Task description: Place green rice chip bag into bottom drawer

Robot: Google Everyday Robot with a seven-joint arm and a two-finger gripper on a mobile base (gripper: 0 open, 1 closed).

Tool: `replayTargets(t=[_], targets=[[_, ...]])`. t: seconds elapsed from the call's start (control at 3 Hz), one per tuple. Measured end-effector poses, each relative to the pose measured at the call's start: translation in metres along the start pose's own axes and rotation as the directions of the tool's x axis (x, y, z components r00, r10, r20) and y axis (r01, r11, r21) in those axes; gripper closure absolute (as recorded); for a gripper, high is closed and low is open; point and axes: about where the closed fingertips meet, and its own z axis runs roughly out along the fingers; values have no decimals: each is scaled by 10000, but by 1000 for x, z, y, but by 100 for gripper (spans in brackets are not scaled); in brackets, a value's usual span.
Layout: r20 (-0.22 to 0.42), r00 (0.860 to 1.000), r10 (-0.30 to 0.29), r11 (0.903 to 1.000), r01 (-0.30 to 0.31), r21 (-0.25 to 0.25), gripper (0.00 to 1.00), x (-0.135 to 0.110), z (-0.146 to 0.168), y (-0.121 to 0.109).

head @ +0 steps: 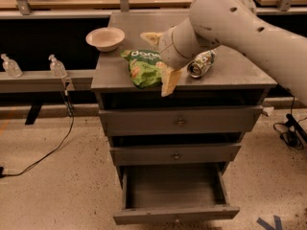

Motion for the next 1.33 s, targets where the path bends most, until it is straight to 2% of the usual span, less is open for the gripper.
replayTargets(t=[0.33, 0.67, 1.0, 1.33], targets=[[382, 9992, 77, 9997, -68, -225, 22, -7, 34, 1], [657, 9974, 282, 9993, -266, -255, 46, -11, 42, 3], [665, 9970, 390, 9990, -375, -238, 68, -15, 40, 3], [731, 9969, 307, 9993, -321, 193, 92, -24, 16, -4]])
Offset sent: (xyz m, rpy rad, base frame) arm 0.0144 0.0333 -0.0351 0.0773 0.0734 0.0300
